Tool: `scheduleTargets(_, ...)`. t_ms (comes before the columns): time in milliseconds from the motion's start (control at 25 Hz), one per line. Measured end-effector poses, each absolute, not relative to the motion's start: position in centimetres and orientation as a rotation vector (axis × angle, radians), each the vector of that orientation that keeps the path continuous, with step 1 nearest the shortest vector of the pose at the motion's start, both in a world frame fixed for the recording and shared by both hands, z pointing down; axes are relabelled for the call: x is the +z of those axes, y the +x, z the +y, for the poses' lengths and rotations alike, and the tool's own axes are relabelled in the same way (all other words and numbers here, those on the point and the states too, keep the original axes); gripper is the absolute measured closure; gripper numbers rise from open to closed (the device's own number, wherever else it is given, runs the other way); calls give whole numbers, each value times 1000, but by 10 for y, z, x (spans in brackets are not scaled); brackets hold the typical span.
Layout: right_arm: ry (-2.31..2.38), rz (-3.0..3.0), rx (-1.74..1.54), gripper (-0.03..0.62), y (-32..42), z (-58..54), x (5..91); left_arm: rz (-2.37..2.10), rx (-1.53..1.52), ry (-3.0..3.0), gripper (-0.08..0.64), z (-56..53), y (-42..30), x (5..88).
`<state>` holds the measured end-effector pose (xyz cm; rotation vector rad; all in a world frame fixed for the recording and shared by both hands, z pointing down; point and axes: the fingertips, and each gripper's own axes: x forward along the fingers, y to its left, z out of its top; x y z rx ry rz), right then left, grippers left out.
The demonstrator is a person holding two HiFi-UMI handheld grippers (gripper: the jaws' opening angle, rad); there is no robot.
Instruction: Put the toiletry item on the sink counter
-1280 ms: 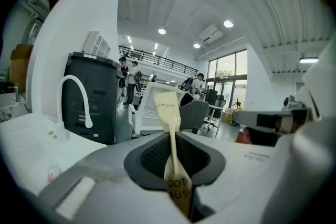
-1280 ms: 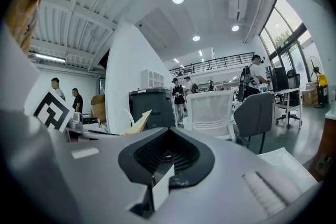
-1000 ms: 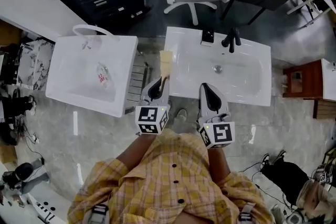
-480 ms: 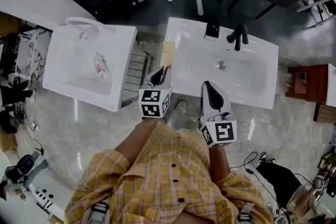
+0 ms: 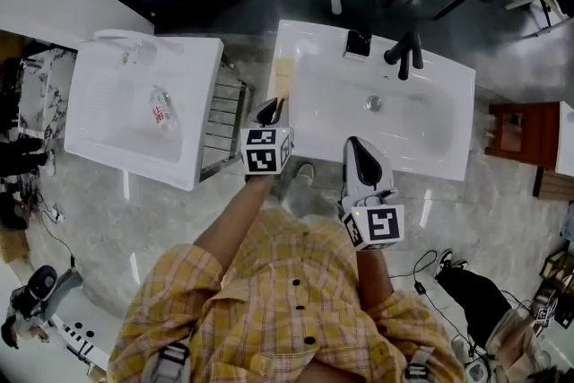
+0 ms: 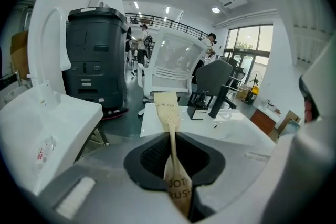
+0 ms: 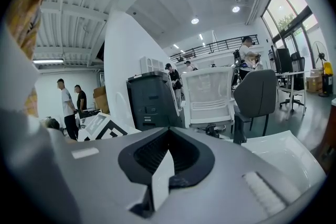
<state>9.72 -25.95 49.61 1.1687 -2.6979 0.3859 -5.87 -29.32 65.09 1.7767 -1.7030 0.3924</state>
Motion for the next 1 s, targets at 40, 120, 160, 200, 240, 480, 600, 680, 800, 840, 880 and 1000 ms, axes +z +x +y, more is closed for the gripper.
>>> scheduleTargets(40, 1170, -2695, 388, 592, 97, -260, 498, -1701, 402, 1773, 526, -296, -59, 656)
scheduleTargets(120, 1172, -2689, 392, 592, 97, -262, 500, -1699, 418, 1762, 526, -302, -62, 665)
scheduleTargets(160, 1172, -2687, 394, 592, 97, -263, 501, -1698, 425, 1757, 526, -304, -63, 669)
scheduleTargets(200, 1173, -2684, 396, 592, 97, -264, 501, -1696, 432, 1752, 526, -307, -64, 673)
scheduleTargets(240, 1174, -2682, 398, 592, 97, -264, 502, -1693, 439, 1747, 526, -309, -65, 678)
scheduleTargets(480, 1184, -2673, 404, 592, 101, -265, 506, -1673, 499, 1703, 525, -318, -69, 706)
scheduleTargets(600, 1188, -2663, 411, 592, 104, -266, 509, -1668, 526, 1682, 523, -323, -71, 719)
scheduleTargets(680, 1192, -2656, 416, 592, 106, -268, 511, -1663, 545, 1673, 523, -327, -72, 727)
scheduleTargets(800, 1199, -2649, 421, 592, 108, -272, 514, -1658, 574, 1660, 523, -330, -74, 738)
scheduleTargets(840, 1201, -2647, 422, 592, 109, -272, 515, -1658, 581, 1656, 522, -331, -75, 741)
scheduleTargets(880, 1203, -2646, 423, 592, 110, -273, 515, -1657, 588, 1652, 522, -332, -75, 743)
scheduleTargets(1000, 1210, -2641, 428, 592, 113, -275, 516, -1653, 608, 1642, 517, -332, -74, 749)
